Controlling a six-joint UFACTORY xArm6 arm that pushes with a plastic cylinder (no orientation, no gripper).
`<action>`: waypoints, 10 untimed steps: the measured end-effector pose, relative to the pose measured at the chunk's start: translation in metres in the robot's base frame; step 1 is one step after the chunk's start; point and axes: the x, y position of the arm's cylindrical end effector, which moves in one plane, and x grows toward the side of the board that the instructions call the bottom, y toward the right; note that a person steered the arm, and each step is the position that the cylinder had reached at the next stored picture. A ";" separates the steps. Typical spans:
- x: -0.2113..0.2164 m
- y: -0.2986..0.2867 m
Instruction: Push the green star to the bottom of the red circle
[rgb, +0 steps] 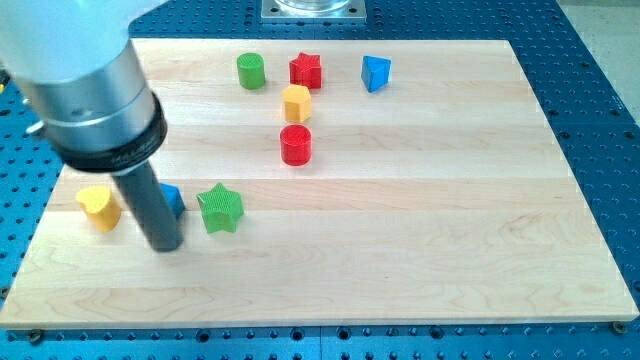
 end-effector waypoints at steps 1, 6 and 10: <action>-0.011 0.041; -0.026 0.096; -0.001 0.004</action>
